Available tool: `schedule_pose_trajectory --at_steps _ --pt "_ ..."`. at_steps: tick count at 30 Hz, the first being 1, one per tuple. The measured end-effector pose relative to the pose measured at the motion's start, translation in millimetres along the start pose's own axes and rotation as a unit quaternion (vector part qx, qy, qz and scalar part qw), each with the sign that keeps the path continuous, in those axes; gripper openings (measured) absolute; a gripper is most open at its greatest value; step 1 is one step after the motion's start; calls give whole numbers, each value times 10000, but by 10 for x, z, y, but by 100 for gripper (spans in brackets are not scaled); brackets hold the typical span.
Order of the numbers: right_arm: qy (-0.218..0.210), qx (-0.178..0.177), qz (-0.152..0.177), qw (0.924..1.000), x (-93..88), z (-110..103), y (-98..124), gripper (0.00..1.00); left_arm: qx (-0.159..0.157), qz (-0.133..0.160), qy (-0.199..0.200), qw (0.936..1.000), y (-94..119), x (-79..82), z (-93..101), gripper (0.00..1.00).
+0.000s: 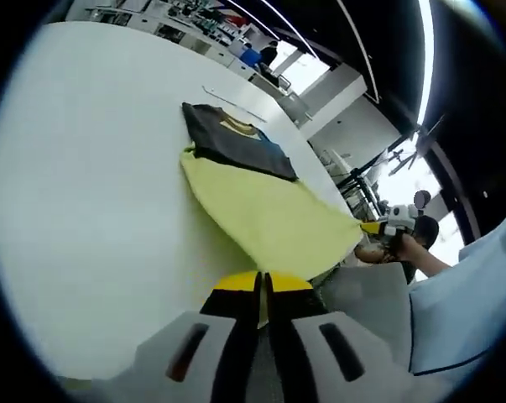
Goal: Fold the garment on the visible template until the final outline fits inside the template.
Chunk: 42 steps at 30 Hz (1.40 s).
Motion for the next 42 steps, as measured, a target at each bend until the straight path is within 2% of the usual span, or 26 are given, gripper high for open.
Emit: schedule_pose_trajectory --at_steps 7,12,19,24,30,33,34,37,39,40,42 --pt "-114 67 -77 9999 -67 -92 154 0 -251 377 144 9989 138 20 165 0" --pt "-261 82 -359 9990 -204 -103 215 0 -375 391 34 9985 196 -90 208 0" --pt "-371 78 -555 9977 -299 -153 282 0 -562 368 309 9973 269 -216 232 0" --pt "-553 142 -546 9969 -252 -166 230 0 -569 314 380 9972 217 -149 195 0" --pt "-906 405 -186 9949 -49 -207 169 0 -633 474 337 9963 152 111 191 0" --pt "-1186 690 222 9903 199 -259 133 0 -728 656 338 9946 116 312 173 0" --pt "-1210 735 270 9896 233 -265 129 0 -767 731 313 9939 97 401 168 0" --pt "-1265 850 619 9864 514 -234 64 0 -789 912 277 9923 44 649 56 0" --pt "-1322 947 809 9834 695 -199 -5 0 -840 1151 359 9891 -10 859 -18 0" --pt "-1336 1002 865 9822 764 -189 -37 0 -831 1211 408 9883 -35 939 -54 0" --pt "-1285 1008 936 9821 922 -153 -121 0 -585 1190 238 9909 -97 1062 -153 0"
Point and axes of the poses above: the point that each gripper's makers call its tool centre point, and the gripper's own axes: y roughly backward along the fingers, z roughly to its right, x roughly out of its top, the point moved 5 cm from there along y, roughly backward along the fingers, and after that the axes turned 1 degree about -y, right-handed, at the moved point
